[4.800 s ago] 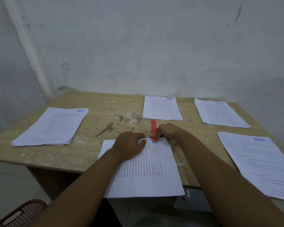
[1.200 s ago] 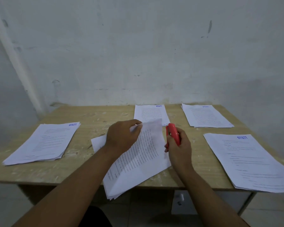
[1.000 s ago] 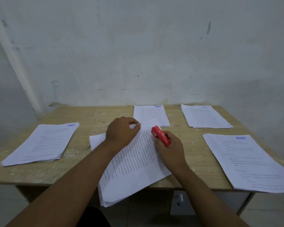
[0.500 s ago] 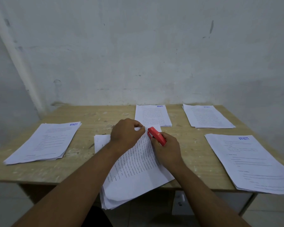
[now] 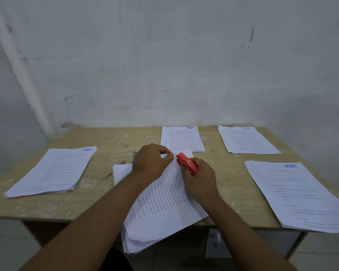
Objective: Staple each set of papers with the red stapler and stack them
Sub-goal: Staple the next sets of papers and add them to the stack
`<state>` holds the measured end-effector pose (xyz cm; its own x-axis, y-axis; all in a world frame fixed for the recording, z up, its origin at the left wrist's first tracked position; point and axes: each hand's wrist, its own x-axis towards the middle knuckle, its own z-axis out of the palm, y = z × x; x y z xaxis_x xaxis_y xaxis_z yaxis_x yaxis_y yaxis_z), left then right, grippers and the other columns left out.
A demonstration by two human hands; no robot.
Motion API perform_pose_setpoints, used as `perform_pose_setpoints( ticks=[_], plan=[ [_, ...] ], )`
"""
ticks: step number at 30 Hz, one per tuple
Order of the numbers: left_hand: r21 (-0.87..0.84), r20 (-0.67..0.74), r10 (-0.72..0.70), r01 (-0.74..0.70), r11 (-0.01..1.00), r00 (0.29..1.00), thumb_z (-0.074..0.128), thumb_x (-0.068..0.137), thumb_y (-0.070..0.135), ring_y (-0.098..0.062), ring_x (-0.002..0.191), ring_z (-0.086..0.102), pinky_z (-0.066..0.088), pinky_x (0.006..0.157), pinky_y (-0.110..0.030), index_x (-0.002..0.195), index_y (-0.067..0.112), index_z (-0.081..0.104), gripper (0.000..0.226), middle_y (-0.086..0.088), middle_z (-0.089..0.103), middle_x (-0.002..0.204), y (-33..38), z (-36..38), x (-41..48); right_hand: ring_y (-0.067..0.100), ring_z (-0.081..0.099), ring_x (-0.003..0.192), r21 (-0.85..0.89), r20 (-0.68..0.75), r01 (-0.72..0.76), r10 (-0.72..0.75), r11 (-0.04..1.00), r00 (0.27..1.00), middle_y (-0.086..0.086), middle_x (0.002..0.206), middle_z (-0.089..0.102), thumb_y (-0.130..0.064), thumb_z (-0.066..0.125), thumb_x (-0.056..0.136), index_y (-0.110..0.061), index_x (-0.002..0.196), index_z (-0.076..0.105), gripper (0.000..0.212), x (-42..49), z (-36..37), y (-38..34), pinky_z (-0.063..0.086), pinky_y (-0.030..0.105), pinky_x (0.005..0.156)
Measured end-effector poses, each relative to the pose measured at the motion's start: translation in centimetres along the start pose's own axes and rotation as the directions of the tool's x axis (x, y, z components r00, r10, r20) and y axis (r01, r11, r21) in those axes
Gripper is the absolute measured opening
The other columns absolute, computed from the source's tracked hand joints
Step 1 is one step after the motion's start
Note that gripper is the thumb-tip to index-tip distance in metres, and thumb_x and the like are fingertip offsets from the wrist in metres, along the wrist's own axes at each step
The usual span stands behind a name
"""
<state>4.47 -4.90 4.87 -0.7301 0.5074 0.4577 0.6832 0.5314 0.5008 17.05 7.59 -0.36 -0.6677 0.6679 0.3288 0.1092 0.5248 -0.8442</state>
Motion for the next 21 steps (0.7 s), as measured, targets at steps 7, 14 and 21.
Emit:
perform_pose_setpoints(
  ticks=[7, 14, 21],
  plan=[
    [-0.008, 0.028, 0.009, -0.009, 1.0, 1.0, 0.063, 0.096, 0.054, -0.005, 0.085, 0.071, 0.061, 0.081, -0.03, 0.106, 0.03, 0.083, 0.033, 0.014, 0.08, 0.101, 0.1, 0.1, 0.0, 0.01, 0.067, 0.084, 0.012, 0.005, -0.054, 0.054, 0.998, 0.999, -0.011, 0.095, 0.071, -0.04, 0.068, 0.102, -0.027, 0.111, 0.073, 0.017, 0.8, 0.2, -0.5, 0.053, 0.024, 0.086],
    [-0.008, 0.015, 0.021, -0.021, 1.0, 1.0, 0.065, 0.094, 0.048, -0.002, 0.086, 0.071, 0.061, 0.079, -0.03, 0.101, 0.031, 0.084, 0.026, 0.016, 0.08, 0.1, -0.2, -0.1, -0.3, 0.017, 0.051, 0.057, 0.545, 0.438, -0.612, 0.428, 0.573, 0.791, 0.013, 0.077, 0.065, -0.035, 0.07, 0.099, -0.003, 0.101, 0.076, 0.032, 1.2, -0.8, -1.4, 0.043, 0.027, 0.051],
    [-0.004, 0.033, -0.002, 0.002, 1.0, 0.999, 0.068, 0.093, 0.043, -0.004, 0.086, 0.07, 0.059, 0.08, -0.027, 0.102, 0.03, 0.084, 0.023, 0.013, 0.08, 0.103, -0.6, 0.5, -0.5, 0.014, 0.054, 0.063, 0.418, 0.132, -0.451, 0.439, 0.789, 0.889, 0.002, 0.078, 0.065, -0.032, 0.061, 0.105, -0.02, 0.099, 0.072, 0.017, 1.0, -0.7, -0.4, 0.043, 0.027, 0.057]
  ],
)
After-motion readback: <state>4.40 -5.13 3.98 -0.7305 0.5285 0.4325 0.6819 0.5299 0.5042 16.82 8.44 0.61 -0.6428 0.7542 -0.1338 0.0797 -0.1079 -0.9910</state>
